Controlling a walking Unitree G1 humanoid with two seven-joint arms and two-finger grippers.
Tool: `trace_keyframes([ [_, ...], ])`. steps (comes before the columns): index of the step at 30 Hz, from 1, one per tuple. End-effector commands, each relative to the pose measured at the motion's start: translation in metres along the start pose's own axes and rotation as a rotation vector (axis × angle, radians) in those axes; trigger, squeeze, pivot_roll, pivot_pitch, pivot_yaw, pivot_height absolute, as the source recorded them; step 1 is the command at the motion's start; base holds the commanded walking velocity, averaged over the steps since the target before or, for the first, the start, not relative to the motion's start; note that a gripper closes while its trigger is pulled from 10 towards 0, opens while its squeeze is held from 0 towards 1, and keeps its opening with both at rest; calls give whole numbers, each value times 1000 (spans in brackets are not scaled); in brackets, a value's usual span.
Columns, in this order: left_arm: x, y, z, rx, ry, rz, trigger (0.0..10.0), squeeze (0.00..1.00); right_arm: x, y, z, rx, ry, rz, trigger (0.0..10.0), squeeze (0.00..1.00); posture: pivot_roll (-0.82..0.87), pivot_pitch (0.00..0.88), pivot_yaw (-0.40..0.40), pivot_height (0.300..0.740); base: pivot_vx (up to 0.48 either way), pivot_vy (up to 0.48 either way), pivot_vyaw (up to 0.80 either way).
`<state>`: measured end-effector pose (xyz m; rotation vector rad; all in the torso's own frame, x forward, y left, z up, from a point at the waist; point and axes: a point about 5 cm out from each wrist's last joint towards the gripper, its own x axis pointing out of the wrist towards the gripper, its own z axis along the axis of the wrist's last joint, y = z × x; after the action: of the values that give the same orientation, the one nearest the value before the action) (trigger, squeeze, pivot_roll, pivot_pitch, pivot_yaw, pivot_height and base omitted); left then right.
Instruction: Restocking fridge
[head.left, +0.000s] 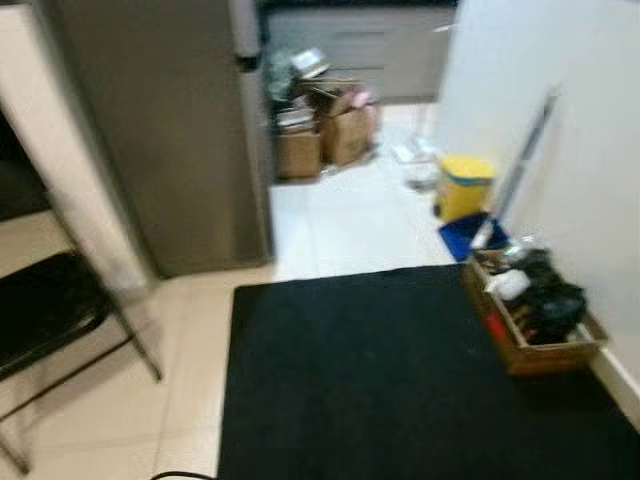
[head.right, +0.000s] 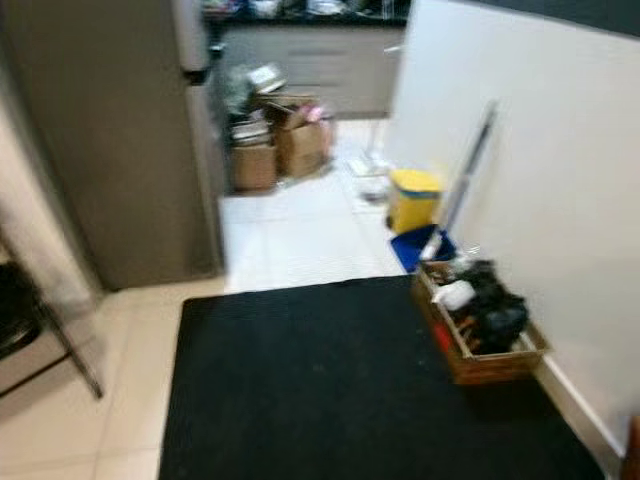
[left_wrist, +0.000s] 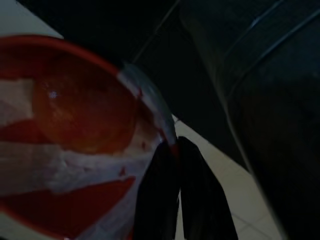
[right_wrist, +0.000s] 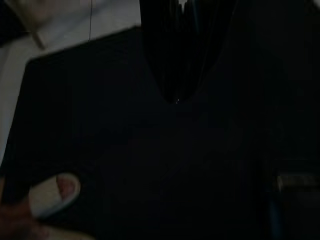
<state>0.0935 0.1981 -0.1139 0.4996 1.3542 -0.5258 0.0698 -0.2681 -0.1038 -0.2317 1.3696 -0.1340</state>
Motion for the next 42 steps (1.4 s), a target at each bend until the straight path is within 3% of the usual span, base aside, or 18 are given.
trace_keyframes([
  [1, 0, 2, 12, 8, -44, 8, 10000, 0, 0, -8, 13, 3, -44, -22, 10000, 0, -17, 0, 14, 740, 326, 0, 0],
  [19, 0, 1, 13, 14, -45, 4, 10000, 0, 0, -4, 15, 10, -50, -21, 10000, 0, -19, 0, 16, 740, 319, 0, 0],
  [28, 0, 1, 12, 14, -44, 2, 10000, 0, 0, 1, 14, 8, -43, -14, 10000, 0, -20, 0, 17, 740, 310, 0, -788],
  [32, 0, 0, 12, 15, -45, 1, 10000, 0, 0, 0, 13, 3, -43, -18, 10000, 0, -20, 0, 15, 740, 311, 0, 0],
  [42, 0, 1, 12, 14, -44, 2, 10000, 0, -2, -20, 3, 7, -35, -38, 10000, 0, -20, 0, 16, 740, 313, 0, 0],
])
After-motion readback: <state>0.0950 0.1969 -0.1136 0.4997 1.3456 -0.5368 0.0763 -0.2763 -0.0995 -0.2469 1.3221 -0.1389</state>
